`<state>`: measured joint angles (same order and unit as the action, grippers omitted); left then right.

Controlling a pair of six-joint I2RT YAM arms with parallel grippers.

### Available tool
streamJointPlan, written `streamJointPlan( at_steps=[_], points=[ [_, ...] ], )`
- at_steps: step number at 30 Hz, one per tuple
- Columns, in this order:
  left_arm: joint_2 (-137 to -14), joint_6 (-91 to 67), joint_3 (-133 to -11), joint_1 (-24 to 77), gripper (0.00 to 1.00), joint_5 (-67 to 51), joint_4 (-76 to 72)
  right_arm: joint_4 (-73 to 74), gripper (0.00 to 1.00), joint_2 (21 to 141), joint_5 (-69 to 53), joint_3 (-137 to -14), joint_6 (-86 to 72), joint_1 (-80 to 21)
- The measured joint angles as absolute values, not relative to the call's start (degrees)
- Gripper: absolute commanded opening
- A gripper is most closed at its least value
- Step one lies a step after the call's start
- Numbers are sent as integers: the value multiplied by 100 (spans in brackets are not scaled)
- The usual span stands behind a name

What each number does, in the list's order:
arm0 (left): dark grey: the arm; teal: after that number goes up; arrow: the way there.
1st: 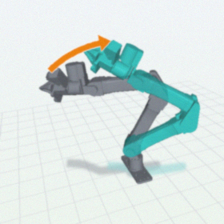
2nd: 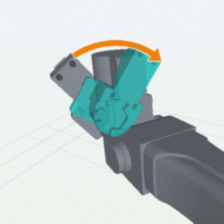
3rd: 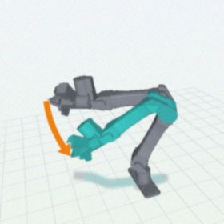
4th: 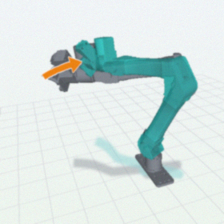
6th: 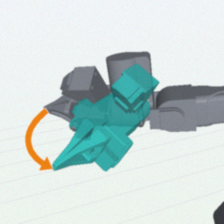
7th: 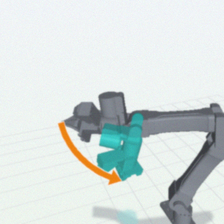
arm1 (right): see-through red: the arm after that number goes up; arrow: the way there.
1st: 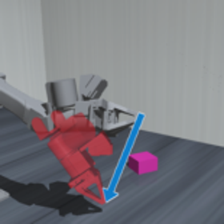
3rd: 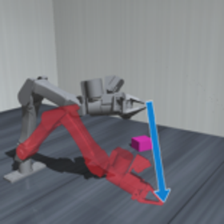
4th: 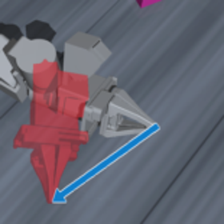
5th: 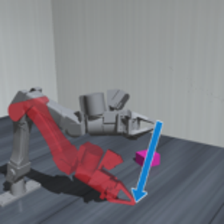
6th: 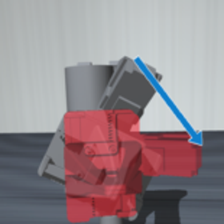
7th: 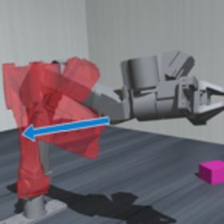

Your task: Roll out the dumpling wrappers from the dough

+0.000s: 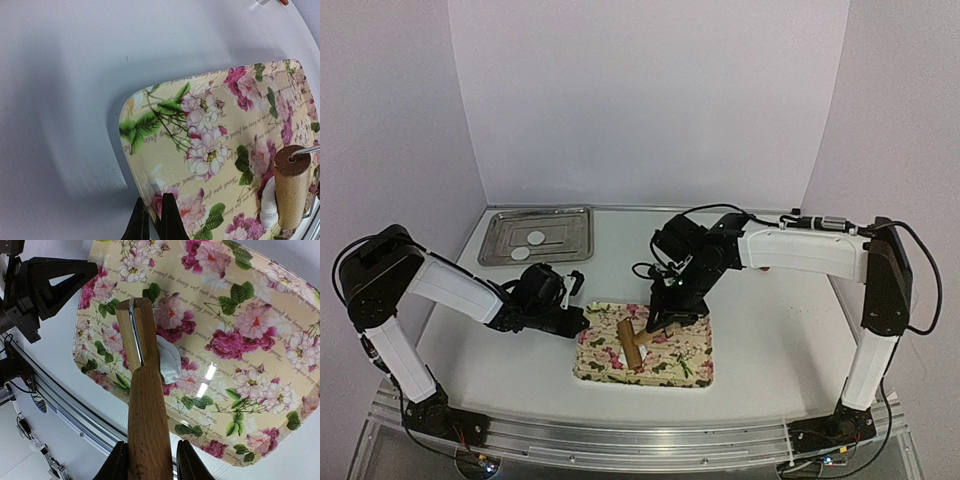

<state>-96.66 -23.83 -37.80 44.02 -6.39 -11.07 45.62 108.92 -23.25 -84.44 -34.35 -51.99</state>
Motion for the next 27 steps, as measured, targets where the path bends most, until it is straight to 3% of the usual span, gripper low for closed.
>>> streamJointPlan(
  at_steps=[13, 27],
  points=[
    [-9603, -2390, -3726, 4457, 0, -597, -1102, 3966, 0, 10393, -2962, -7566, -3220, -4690],
    [-9487, -2410, -3610, 4517, 0, -753, -1098, 4016, 0, 9802, -2732, -7059, -3077, -4563]
  ],
)
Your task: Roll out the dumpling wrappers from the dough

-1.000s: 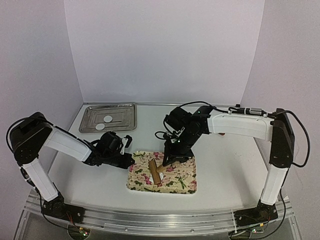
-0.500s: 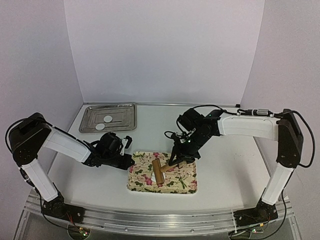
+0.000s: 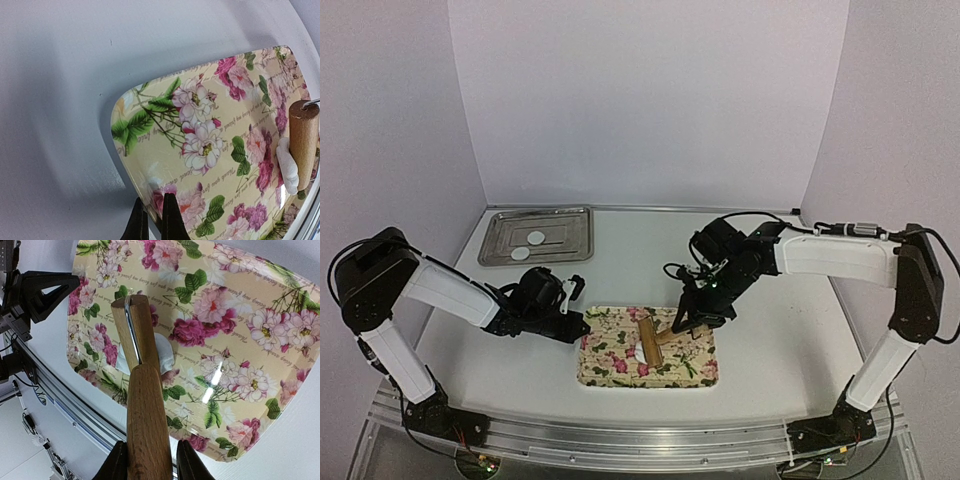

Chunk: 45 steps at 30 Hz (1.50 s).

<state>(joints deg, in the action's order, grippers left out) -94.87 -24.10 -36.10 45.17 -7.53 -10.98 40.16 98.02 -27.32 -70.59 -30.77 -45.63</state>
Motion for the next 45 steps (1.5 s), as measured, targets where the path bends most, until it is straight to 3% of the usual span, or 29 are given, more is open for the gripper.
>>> streamJointPlan(
  at_steps=[23, 34, 41, 45],
  points=[
    [-9495, -2252, -3700, 4517, 0, -791, -951, 4763, 0, 9598, -2146, -7243, -2973, -4368],
    [-10289, -1380, -4740, 4525, 1, -1611, -512, 5578, 0, 9286, -1832, -7313, -2278, -4742],
    [-10584, -699, -5210, 4597, 36, -2029, -98, 6297, 0, 9286, -1594, -7675, -2013, -5159],
    [-10418, -605, -5040, 4619, 47, -2166, -104, 6561, 0, 9261, -1623, -8044, -1994, -5154]
  ],
)
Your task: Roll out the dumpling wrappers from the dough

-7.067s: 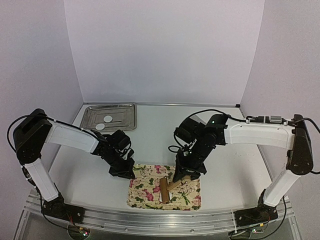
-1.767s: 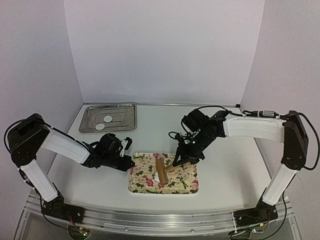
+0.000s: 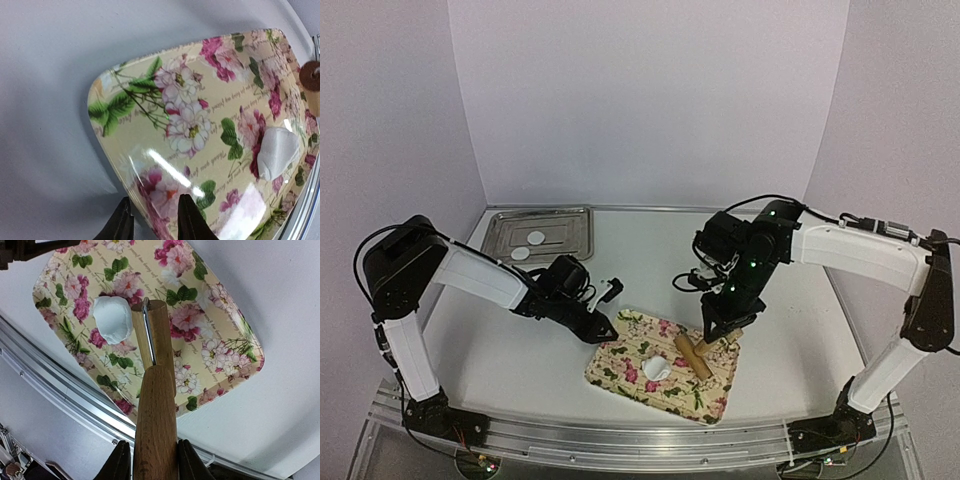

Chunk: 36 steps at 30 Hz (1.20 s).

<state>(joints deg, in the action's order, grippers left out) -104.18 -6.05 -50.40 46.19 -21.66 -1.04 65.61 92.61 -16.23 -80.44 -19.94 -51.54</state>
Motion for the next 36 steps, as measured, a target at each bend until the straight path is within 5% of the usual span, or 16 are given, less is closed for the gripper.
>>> streamJointPlan(
  at_steps=[5, 11, 36],
  points=[
    [-9715, -723, -4492, 4619, 59, -2312, -154, 6737, 0, 9162, -1719, -8515, -2007, -5155],
    [-9001, -1069, -4082, 4619, 62, -2398, -366, 6830, 0, 9222, -1900, -8762, -2051, -5205],
    [-9388, -1681, -3616, 4650, 43, -2556, -564, 7051, 0, 10961, -2145, -9782, -2016, -5347]
  ],
)
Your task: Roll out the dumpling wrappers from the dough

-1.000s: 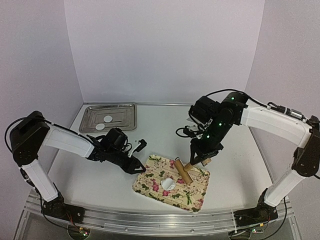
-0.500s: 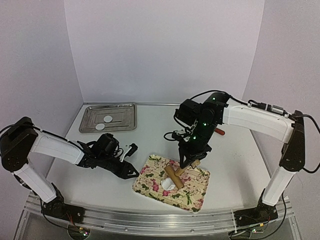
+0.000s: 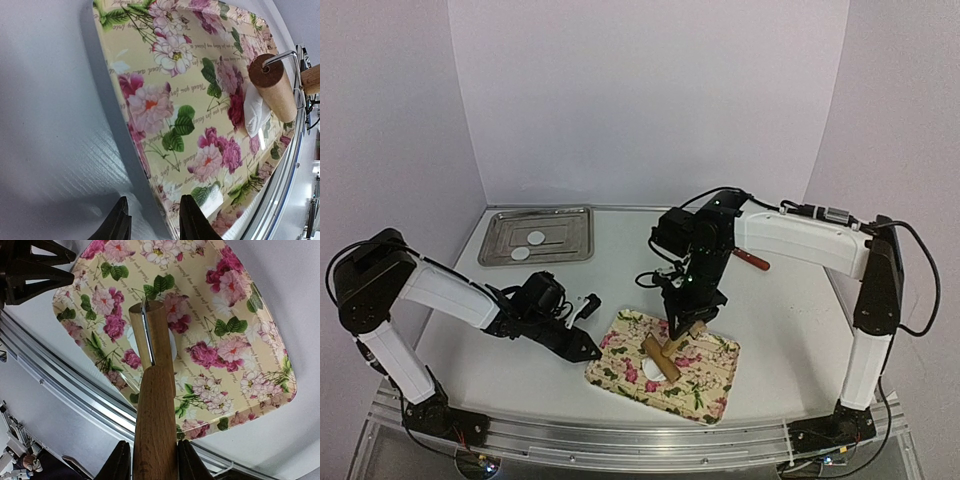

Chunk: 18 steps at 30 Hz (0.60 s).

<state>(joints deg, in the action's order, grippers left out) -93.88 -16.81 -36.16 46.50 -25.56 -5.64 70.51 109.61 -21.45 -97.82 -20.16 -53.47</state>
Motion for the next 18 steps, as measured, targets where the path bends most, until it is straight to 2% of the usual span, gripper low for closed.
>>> streamJointPlan(
  at_steps=[4, 13, 18],
  points=[
    [-9526, -1678, -3705, 4695, 37, -2600, -652, 7114, 0, 11121, -2148, -9928, -2006, -5347],
    [-9796, -1642, -3966, 4835, 12, -2485, -630, 7193, 0, 11163, -1902, -9962, -2083, -5395],
    [-9862, -1657, -4061, 4931, 5, -2357, -605, 7195, 0, 11214, -1835, -9931, -2112, -5395]
  ],
)
